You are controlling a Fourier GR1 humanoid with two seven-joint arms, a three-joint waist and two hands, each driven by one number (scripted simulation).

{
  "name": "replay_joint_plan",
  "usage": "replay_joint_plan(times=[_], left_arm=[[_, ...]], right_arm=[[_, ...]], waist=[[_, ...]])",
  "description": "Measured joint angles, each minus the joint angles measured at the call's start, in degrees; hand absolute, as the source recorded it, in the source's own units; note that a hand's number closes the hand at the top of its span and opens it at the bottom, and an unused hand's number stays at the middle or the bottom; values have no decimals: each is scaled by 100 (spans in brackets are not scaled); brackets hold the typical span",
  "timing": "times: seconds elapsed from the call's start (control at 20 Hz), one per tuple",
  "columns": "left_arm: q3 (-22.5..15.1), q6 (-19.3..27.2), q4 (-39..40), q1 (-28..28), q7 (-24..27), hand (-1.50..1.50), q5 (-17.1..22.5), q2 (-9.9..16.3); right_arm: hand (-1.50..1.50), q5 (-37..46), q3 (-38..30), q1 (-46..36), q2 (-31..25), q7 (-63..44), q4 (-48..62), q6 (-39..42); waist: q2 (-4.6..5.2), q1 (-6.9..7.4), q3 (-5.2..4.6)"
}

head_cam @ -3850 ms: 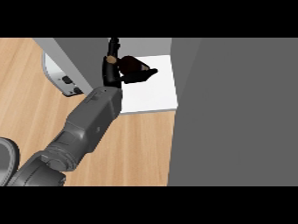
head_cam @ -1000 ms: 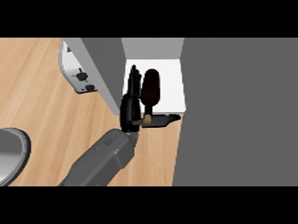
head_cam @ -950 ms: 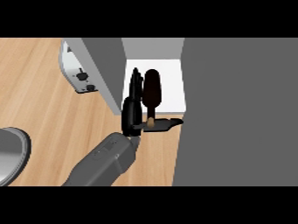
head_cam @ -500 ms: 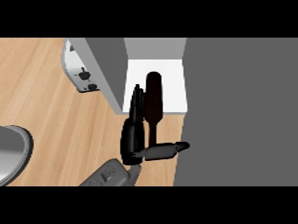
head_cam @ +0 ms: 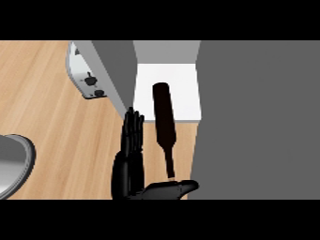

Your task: Pick up the wine, place it into the cabinet and close the cabinet

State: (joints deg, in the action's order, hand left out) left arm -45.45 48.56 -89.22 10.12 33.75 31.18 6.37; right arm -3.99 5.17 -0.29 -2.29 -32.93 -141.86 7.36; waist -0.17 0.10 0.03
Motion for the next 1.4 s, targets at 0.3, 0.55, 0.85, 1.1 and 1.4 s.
replay_joint_plan(times=[0.3,0.55,0.85,1.1,1.4], left_arm=[[-194,-177,-1133,-683,-168,-150,-185,703],[-265,-487,-1796,-1197,-187,-150,-232,1267],[49,-1141,-2385,-1728,-118,-150,-78,2033],[510,-1611,-2641,-2088,-20,-150,222,2462],[1198,-1970,-2915,-2441,10,-150,582,2841]], right_arm=[[150,-141,44,14,-13,-99,48,163],[150,-266,161,105,-103,-280,35,410],[150,-335,407,195,-166,-415,-12,610],[150,-396,851,377,29,-608,16,593],[150,-467,1499,896,191,-726,16,627]], waist=[[0,14,-2],[0,6,0],[-2,-4,-3],[0,3,-5],[-5,-2,-3]])
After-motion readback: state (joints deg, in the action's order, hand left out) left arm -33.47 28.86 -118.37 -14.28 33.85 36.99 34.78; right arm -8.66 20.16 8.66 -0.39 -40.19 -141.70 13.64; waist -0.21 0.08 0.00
